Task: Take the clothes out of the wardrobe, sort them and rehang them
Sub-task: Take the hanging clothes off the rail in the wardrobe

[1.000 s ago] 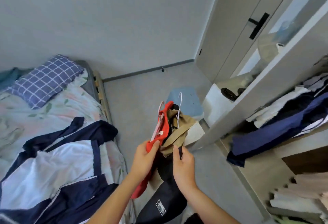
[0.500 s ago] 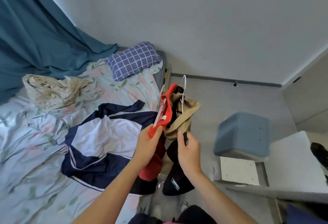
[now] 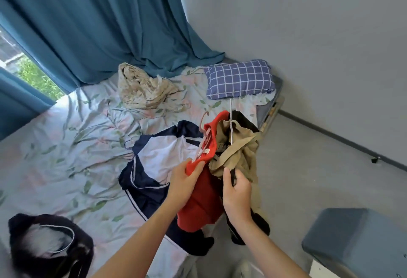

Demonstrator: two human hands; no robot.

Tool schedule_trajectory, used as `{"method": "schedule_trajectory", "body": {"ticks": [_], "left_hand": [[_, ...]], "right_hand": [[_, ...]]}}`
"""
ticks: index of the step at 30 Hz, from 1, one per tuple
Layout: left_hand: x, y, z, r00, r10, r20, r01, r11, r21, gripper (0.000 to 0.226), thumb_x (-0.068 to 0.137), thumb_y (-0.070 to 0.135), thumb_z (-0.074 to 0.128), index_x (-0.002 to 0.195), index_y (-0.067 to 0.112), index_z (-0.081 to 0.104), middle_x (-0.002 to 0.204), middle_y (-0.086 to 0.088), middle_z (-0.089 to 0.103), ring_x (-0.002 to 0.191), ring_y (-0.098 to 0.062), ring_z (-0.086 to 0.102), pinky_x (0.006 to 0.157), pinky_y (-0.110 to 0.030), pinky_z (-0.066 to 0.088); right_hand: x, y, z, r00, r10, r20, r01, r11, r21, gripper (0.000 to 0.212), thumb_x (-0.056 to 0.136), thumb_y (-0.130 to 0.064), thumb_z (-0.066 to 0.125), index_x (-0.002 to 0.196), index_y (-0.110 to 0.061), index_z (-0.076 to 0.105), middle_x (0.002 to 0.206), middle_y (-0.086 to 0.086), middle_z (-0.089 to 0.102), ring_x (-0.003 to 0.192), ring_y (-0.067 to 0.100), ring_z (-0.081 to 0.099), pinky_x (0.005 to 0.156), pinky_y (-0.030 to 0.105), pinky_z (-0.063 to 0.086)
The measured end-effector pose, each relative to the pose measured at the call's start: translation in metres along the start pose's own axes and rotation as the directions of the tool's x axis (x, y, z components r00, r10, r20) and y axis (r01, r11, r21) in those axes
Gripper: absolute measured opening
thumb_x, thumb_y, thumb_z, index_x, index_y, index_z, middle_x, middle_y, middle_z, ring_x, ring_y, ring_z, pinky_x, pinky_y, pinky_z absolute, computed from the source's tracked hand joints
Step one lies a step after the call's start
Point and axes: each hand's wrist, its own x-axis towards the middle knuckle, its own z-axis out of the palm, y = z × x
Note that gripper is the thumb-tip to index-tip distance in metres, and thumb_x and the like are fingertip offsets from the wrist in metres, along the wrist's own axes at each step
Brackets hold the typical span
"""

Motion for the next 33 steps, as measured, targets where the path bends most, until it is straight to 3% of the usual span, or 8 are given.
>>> {"method": "schedule_trajectory", "body": {"ticks": [2, 7, 12, 17, 20, 23, 29, 33], "left_hand": [[0.021, -0.016, -0.019, 1.000, -0.023, -0.015, 0.023, 1.000, 0.002, 0.038, 0.098, 0.047, 0.071, 0.084, 0.013, 0.070, 0.076, -0.007, 0.072, 0.073, -0.027, 0.069, 0.073, -0.051, 0.055], [0.095, -0.078, -0.070, 0.997, -0.028, -0.073, 0.031, 0.999, 0.033, 0.044, 0.096, 0.050, 0.070, 0.076, 0.012, 0.064, 0.066, -0.001, 0.062, 0.061, -0.010, 0.054, 0.062, -0.035, 0.043], [0.145, -0.169, -0.110, 0.992, -0.047, -0.118, 0.065, 0.985, 0.159, 0.045, 0.095, 0.049, 0.070, 0.077, 0.010, 0.055, 0.069, -0.008, 0.060, 0.062, -0.013, 0.052, 0.062, -0.039, 0.042], [0.169, -0.247, -0.153, 0.994, -0.065, -0.084, 0.091, 0.932, 0.351, 0.011, 0.099, 0.023, 0.067, 0.105, 0.021, 0.057, 0.093, 0.003, 0.069, 0.088, -0.021, 0.066, 0.080, -0.044, 0.052], [0.176, -0.270, -0.182, 0.990, -0.102, -0.100, 0.133, 0.917, 0.375, 0.034, 0.096, 0.006, 0.064, 0.126, 0.022, 0.060, 0.118, 0.001, 0.066, 0.113, -0.023, 0.062, 0.092, -0.038, 0.047], [0.174, -0.282, -0.208, 0.972, -0.125, -0.197, 0.201, 0.878, 0.434, 0.045, 0.092, -0.001, 0.061, 0.131, 0.021, 0.063, 0.121, -0.003, 0.058, 0.120, -0.027, 0.055, 0.097, -0.036, 0.043], [0.129, -0.277, -0.247, 0.964, 0.035, -0.265, 0.092, 0.888, 0.451, 0.034, 0.093, 0.006, 0.062, 0.122, 0.022, 0.065, 0.115, 0.005, 0.059, 0.113, -0.021, 0.058, 0.092, -0.042, 0.051], [0.106, -0.279, -0.267, 0.948, 0.026, -0.317, 0.128, 0.880, 0.457, 0.034, 0.092, 0.004, 0.061, 0.121, 0.019, 0.067, 0.117, 0.003, 0.063, 0.113, -0.020, 0.058, 0.092, -0.043, 0.051]], "right_hand": [[0.013, 0.010, 0.031, 0.999, 0.024, 0.028, -0.024, 0.999, -0.021, 0.022, 0.107, -0.033, 0.054, 0.087, -0.030, 0.062, 0.081, -0.020, 0.059, 0.079, 0.003, 0.058, 0.080, 0.026, 0.049], [0.047, 0.038, 0.127, 0.988, 0.080, 0.130, -0.070, 0.994, -0.079, 0.031, 0.108, -0.037, 0.052, 0.078, -0.041, 0.046, 0.075, -0.020, 0.049, 0.074, 0.000, 0.049, 0.077, 0.028, 0.045], [0.064, 0.089, 0.216, 0.980, 0.133, 0.147, -0.118, 0.987, -0.107, 0.031, 0.108, -0.041, 0.048, 0.092, -0.018, 0.062, 0.089, -0.008, 0.066, 0.085, 0.012, 0.062, 0.085, 0.036, 0.053], [0.061, 0.127, 0.277, 0.953, 0.160, 0.257, -0.116, 0.977, -0.178, 0.032, 0.109, -0.040, 0.046, 0.123, -0.019, 0.065, 0.121, -0.004, 0.069, 0.116, 0.013, 0.063, 0.108, 0.038, 0.048], [0.065, 0.137, 0.301, 0.928, 0.178, 0.326, -0.110, 0.971, -0.214, 0.031, 0.110, -0.034, 0.047, 0.131, -0.017, 0.062, 0.128, -0.001, 0.067, 0.122, 0.015, 0.060, 0.113, 0.040, 0.045], [0.071, 0.144, 0.327, 0.925, 0.180, 0.334, -0.084, 0.955, -0.283, 0.036, 0.111, -0.032, 0.044, 0.138, -0.013, 0.058, 0.136, 0.002, 0.063, 0.130, 0.018, 0.056, 0.117, 0.039, 0.040], [0.065, 0.125, 0.408, 0.954, 0.106, 0.280, -0.010, 0.945, -0.326, 0.025, 0.109, -0.024, 0.043, 0.104, -0.005, 0.057, 0.104, 0.014, 0.067, 0.100, 0.033, 0.063, 0.091, 0.042, 0.047], [0.058, 0.122, 0.434, 0.847, 0.141, 0.512, 0.056, 0.935, -0.349, 0.027, 0.109, -0.029, 0.048, 0.094, -0.007, 0.050, 0.090, 0.010, 0.059, 0.086, 0.030, 0.057, 0.080, 0.043, 0.043]]}}
